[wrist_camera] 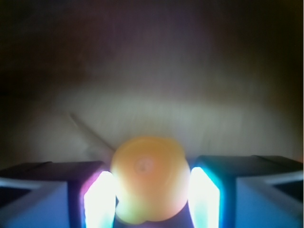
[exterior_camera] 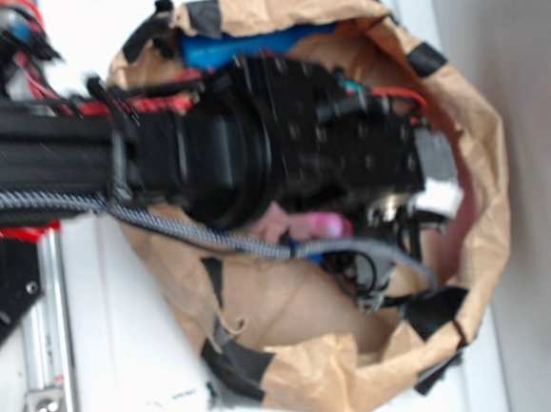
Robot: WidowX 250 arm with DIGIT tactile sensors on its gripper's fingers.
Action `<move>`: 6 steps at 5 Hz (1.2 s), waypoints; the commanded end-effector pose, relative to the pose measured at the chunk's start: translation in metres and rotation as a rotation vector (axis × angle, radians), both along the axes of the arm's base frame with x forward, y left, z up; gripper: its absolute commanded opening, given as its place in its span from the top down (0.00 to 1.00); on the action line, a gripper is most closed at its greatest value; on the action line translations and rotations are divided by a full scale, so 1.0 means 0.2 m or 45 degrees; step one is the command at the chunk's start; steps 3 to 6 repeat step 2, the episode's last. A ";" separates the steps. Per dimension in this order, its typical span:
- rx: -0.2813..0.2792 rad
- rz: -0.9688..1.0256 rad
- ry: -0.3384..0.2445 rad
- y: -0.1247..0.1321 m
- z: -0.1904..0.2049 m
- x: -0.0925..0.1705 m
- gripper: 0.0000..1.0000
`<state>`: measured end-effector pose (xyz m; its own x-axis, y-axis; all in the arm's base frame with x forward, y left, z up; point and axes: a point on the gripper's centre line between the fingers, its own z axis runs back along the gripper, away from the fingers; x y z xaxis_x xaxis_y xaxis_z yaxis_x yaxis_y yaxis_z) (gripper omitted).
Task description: Grab the yellow duck.
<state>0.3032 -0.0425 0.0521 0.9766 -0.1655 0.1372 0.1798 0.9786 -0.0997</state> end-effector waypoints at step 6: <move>-0.047 0.254 -0.088 0.05 0.54 -0.26 1.00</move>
